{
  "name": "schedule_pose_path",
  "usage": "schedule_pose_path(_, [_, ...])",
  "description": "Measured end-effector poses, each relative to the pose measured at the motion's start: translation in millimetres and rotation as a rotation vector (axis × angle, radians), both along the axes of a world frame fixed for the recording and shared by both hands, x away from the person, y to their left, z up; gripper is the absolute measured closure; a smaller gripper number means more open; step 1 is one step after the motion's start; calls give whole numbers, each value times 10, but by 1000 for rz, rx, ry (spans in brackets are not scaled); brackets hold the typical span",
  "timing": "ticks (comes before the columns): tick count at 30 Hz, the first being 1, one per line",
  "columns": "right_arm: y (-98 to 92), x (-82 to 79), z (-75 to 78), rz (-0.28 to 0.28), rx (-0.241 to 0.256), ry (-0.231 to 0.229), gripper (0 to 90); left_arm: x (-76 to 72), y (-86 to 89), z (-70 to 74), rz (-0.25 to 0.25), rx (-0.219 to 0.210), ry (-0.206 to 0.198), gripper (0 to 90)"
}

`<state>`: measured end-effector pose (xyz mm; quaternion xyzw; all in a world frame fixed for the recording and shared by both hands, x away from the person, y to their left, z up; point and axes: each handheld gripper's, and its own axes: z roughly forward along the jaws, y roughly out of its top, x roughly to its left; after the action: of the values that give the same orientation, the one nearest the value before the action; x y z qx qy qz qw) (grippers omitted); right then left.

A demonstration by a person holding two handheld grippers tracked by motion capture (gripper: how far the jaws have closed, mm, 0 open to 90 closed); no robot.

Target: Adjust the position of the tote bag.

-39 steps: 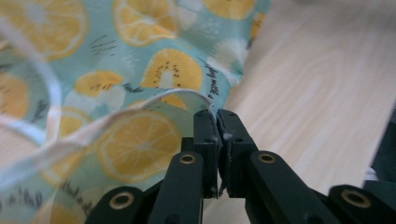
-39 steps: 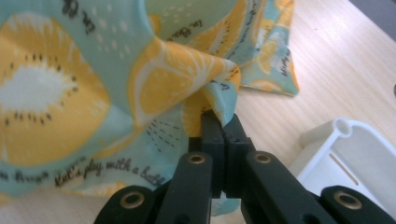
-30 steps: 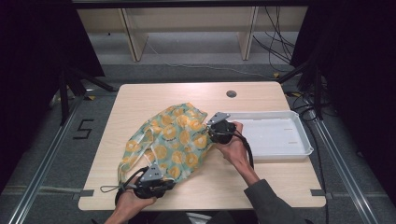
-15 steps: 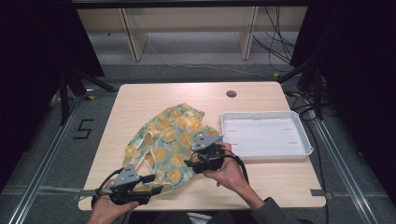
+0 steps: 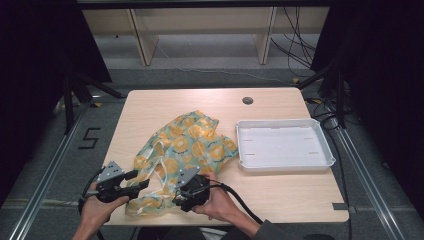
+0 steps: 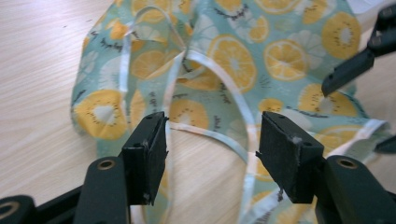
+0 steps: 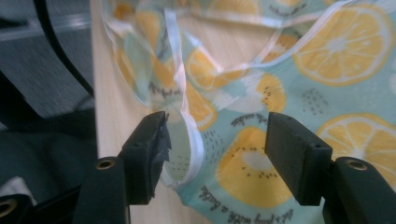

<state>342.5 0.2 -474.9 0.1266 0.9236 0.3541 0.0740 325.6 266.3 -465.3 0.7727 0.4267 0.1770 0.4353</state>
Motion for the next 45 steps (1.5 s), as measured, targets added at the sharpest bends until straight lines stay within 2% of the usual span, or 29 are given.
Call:
schedule_pose_path(1, [0,0,0,0,0,0,408,0,0,0,0,0,0,407])
schedule_pose_path(2, [52,-5,-60,38,-57,-54,561,10,19,-4,11,3,-3,406])
schedule_pose_path(3, [52,-5,-60,38,-57,-54,561,10,19,-4,11,3,-3,402])
schedule_pose_path(5, [55,-9,-108,23,-122,-94,763,11,30,-3,20,11,-5,396])
schedule_pose_path(6, [-3,11,-116,44,-159,-109,893,8,27,-6,28,5,-8,396])
schedule_pose_path(10, [-172,32,-86,33,-172,-100,900,-14,28,13,27,26,-33,393])
schedule_pose_path(12, [-349,48,-44,21,-177,-123,900,-21,17,21,20,21,-38,392])
schedule_pose_path(13, [-553,14,19,-15,-174,-121,900,-26,6,22,22,28,-47,390])
schedule_pose_path(14, [-553,14,19,-15,-174,-121,900,-26,6,22,22,28,-47,388])
schedule_pose_path(16, [-739,-6,62,-21,-160,-149,900,-24,-9,21,23,46,-59,374])
schedule_pose_path(17, [-835,-28,86,-34,-156,-136,900,-19,-16,19,15,50,-60,366])
schedule_pose_path(20, [-1098,-33,122,-81,-144,-145,900,-18,-58,6,11,71,-61,366])
schedule_pose_path(22, [-1356,-7,148,-152,-115,-148,900,-12,-108,1,-7,84,-67,361])
schedule_pose_path(23, [-1356,-7,148,-152,-115,-148,900,-5,-128,-1,-19,88,-68,361])
schedule_pose_path(25, [-1519,31,175,-204,-94,-146,900,9,-197,-8,-34,90,-62,358])
schedule_pose_path(26, [-1572,50,192,-215,-94,-139,900,37,-269,0,-59,114,-71,354])
schedule_pose_path(28, [-1617,72,201,-215,-80,-142,900,53,-320,2,-66,115,-71,352])
schedule_pose_path(30, [-1685,103,218,-241,-60,-134,900,108,-420,6,-121,150,-78,349])
schedule_pose_path(32, [-1720,140,229,-227,-53,-154,900,188,-535,-11,-157,185,-89,350])
schedule_pose_path(33, [-1724,142,235,-220,-49,-151,900,278,-586,-6,-194,233,-132,350])
schedule_pose_path(34, [-1716,134,245,-232,-51,-150,900,375,-659,-8,-226,257,-132,343])
schedule_pose_path(35, [-1716,134,245,-232,-51,-150,900,375,-659,-8,-226,257,-132,352])
schedule_pose_path(36, [-1703,125,235,-232,-36,-149,900,435,-703,-2,-236,265,-129,352])
schedule_pose_path(37, [-1700,132,244,-215,-42,-145,900,481,-743,-5,-229,264,-128,364])
schedule_pose_path(38, [-1688,126,243,-220,-40,-145,900,529,-769,6,-234,285,-122,397])
schedule_pose_path(40, [-1687,130,243,-217,-40,-148,900,609,-808,4,-241,287,-121,409])
schedule_pose_path(43, [-1688,134,248,-203,-24,-146,900,733,-833,-18,-306,368,-75,533])
schedule_pose_path(44, [-1687,127,251,-202,-17,-136,900,733,-833,-18,-306,368,-75,619])
schedule_pose_path(45, [-1685,142,251,-204,-12,-152,900,789,-827,-42,-336,327,-92,694])
